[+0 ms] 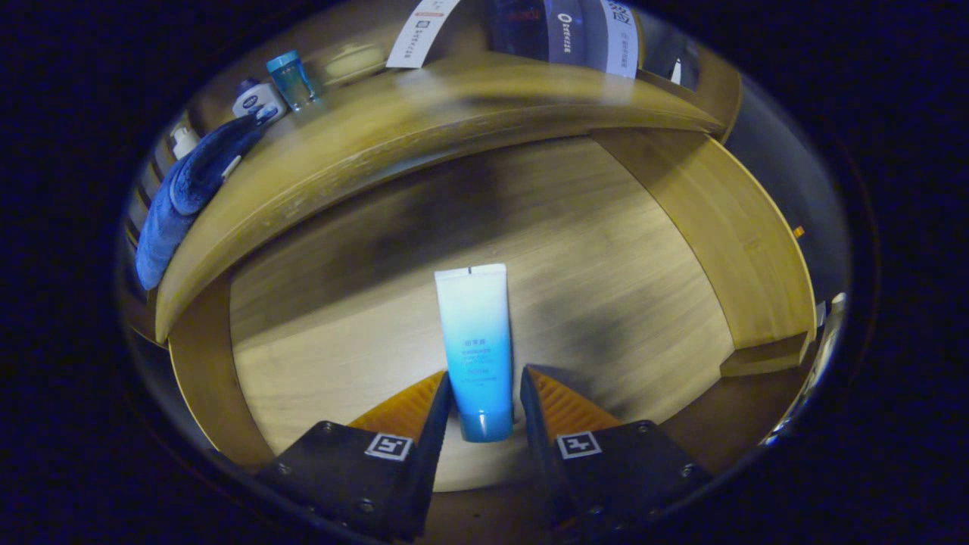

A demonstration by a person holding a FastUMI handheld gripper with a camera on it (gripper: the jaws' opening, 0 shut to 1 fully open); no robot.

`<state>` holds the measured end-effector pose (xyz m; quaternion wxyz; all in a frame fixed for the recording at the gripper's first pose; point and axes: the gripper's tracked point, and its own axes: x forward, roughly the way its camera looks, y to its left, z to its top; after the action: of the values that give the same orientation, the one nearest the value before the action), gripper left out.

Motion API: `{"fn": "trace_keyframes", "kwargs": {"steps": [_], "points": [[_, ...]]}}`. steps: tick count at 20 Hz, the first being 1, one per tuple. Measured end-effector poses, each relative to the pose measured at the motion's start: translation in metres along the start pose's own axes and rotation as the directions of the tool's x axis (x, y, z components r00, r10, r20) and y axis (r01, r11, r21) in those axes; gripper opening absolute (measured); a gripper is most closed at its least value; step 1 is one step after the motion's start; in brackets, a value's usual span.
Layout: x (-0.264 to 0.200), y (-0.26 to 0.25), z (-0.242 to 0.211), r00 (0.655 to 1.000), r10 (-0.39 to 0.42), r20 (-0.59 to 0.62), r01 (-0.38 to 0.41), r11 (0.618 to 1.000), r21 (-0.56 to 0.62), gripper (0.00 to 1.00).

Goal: Pull open the drawer, take out the items inside it, and place them on the countertop above the cabinet.

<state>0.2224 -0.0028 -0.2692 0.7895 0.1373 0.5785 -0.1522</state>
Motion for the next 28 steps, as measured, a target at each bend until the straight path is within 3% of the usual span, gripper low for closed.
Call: {"fn": "trace_keyframes", "kwargs": {"steps": [4,6,8,15,18,23,28], "points": [[0.002,-0.004,0.001,1.000,-0.031,0.001,0.031,1.000,0.004,0.55],[0.000,-0.004,0.002,0.999,-0.037,0.011,0.037,0.999,0.001,0.39],[-0.001,-0.005,0.004,0.999,-0.036,0.029,0.037,0.999,-0.018,0.34],[-0.055,-0.014,0.029,0.980,-0.099,0.173,0.102,0.995,-0.004,0.34],[-0.089,-0.020,0.046,0.958,-0.171,0.228,0.182,0.983,-0.026,0.34],[-0.115,-0.020,0.055,0.943,-0.239,0.234,0.261,0.963,-0.072,0.34],[-0.132,-0.030,0.037,0.926,-0.301,0.227,0.315,0.949,-0.030,0.34]]}}
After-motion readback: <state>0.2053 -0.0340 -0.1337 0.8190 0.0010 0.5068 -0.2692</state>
